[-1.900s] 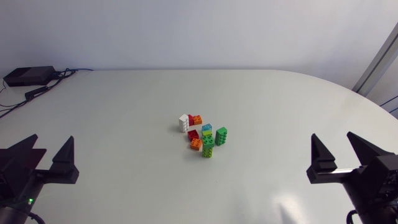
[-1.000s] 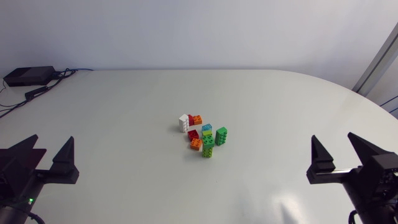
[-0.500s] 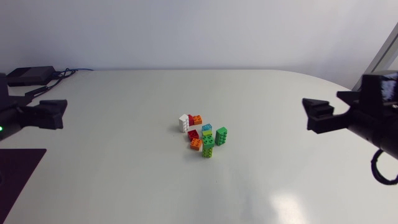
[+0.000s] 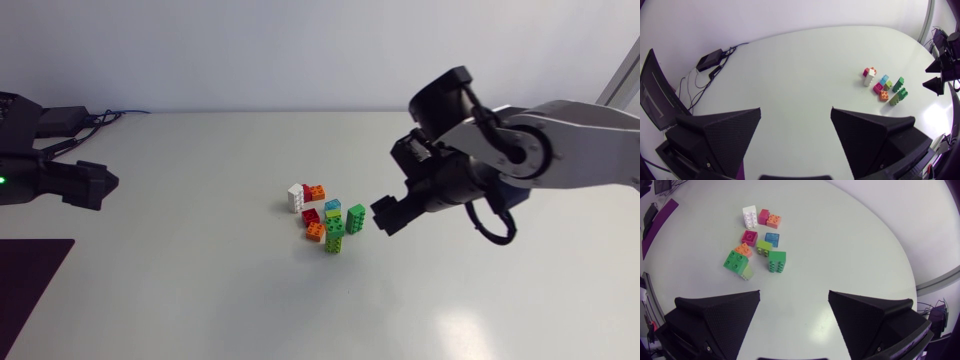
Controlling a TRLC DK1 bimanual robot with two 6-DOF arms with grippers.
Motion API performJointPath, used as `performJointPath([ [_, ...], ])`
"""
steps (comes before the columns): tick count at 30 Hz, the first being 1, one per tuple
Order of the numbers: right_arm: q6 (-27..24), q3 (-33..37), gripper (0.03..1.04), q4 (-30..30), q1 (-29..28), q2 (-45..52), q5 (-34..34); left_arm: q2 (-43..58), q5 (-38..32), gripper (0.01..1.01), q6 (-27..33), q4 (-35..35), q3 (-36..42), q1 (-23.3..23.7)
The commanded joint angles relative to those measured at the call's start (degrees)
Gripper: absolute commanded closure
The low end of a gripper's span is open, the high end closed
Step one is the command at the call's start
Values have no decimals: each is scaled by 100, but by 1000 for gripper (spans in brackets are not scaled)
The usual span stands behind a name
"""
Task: Sort duplo bricks by size, large to the right and small to the left
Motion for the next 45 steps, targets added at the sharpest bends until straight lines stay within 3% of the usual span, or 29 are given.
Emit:
performJointPath([
  [1, 185, 413, 72, -75, 193, 521, 34, 68, -13, 52, 135, -45, -54, -33],
  [8, 431, 1002, 70, 127, 307, 1541, -36, 86, -4, 52, 214, 289, -397, -51],
  [17, 440, 1476, 74, 294, -53, 2666, -335, 226, -4, 52, 320, 596, -652, -60],
  [21, 431, 1485, 125, 417, -168, 2798, -370, 244, -4, 52, 328, 658, -696, -86],
  [25, 440, 1511, 285, 558, -220, 2807, -397, 262, 13, 52, 328, 693, -713, -121],
  [36, 536, 1142, 997, 980, -229, 2648, -467, 253, 13, 52, 311, 702, -801, -226],
  [41, 589, 580, 1020, 1059, -396, 2174, -467, 191, 13, 52, 337, 702, -854, -226],
  [45, 404, -71, 1020, 1024, -1047, 1471, -511, 165, 22, 52, 337, 702, -845, -235],
])
